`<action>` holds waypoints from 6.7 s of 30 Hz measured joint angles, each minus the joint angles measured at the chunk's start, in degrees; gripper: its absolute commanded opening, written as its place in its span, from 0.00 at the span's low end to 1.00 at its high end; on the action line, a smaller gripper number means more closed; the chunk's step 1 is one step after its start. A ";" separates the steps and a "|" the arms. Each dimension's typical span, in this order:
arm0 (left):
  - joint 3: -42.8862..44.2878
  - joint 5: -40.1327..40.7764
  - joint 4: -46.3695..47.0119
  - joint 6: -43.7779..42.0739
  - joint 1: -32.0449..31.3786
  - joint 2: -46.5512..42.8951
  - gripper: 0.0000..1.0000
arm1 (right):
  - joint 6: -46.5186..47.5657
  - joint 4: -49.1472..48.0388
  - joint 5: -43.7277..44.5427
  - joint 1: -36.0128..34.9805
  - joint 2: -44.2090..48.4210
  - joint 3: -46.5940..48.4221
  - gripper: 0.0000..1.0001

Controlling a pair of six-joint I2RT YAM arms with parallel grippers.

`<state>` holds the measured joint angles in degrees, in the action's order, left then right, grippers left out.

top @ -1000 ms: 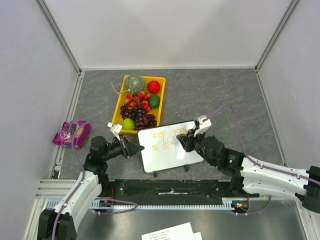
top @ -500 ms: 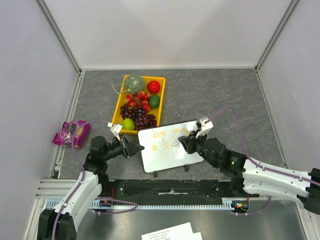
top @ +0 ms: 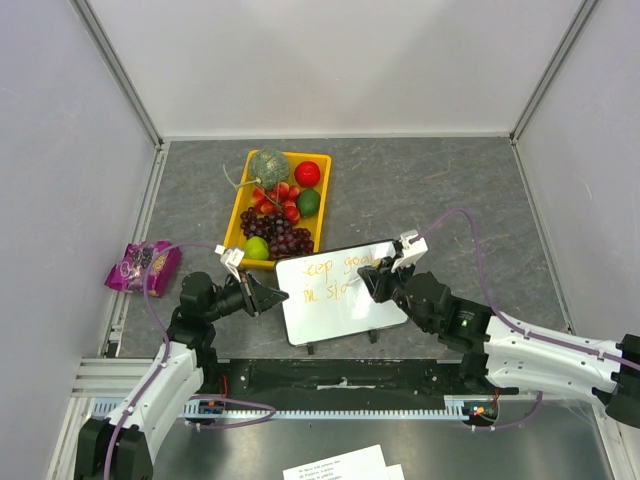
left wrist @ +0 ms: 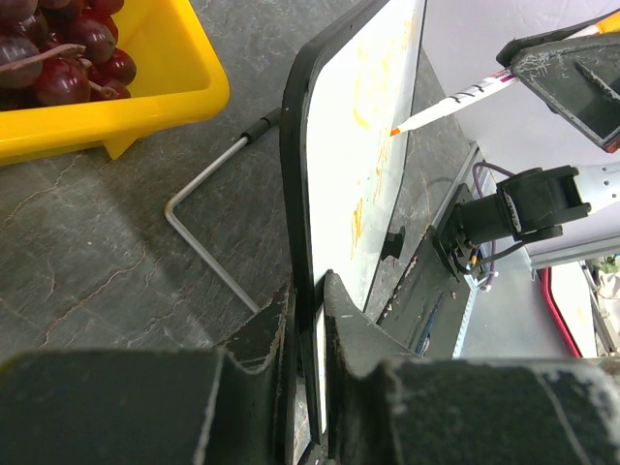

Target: Write a sentence on the whiteboard

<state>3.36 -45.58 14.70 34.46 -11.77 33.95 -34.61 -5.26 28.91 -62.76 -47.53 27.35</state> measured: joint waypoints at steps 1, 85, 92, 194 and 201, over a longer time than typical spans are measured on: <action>0.00 0.00 -0.02 0.00 0.00 0.00 0.02 | 0.13 0.00 0.09 0.00 -0.20 0.13 0.00; 0.00 -0.04 -0.02 0.00 0.00 0.00 0.02 | 3.02 0.48 1.27 1.49 -2.03 4.09 0.00; 0.00 -0.02 -0.02 0.00 0.00 0.00 0.02 | 3.15 -0.37 2.38 1.51 -2.73 4.09 0.00; 0.00 -0.02 -0.02 0.00 0.00 0.00 0.02 | 1.60 5.27 0.79 1.88 2.27 2.89 0.00; 0.00 -0.02 -0.02 0.00 0.00 0.00 0.02 | 3.37 3.52 1.75 1.92 -0.15 6.49 0.00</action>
<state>3.36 -45.60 14.68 34.46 -11.77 33.95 -31.24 -1.74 30.65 -60.84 -47.68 33.85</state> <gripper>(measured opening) 0.174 0.203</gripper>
